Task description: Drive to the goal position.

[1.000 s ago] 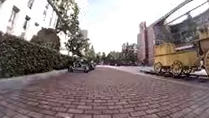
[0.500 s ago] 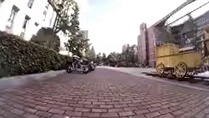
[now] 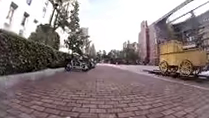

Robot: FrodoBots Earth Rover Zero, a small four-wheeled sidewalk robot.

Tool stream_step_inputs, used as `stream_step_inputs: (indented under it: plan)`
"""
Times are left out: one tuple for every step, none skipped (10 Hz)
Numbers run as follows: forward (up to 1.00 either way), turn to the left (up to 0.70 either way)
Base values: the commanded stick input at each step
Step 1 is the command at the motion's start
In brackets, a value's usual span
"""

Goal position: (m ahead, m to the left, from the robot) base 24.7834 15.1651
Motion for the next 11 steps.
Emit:
stream_step_inputs:
  plan:
    - [0.7,0.0]
    - [0.7,0.0]
    - [0.7,0.0]
    - [0.7,0.0]
    - [0.7,0.0]
    - [0.7,0.0]
    - [0.7,0.0]
    - [0.7,0.0]
    - [0.7,0.0]
    - [0.7,0.0]
    - [0.7,0.0]
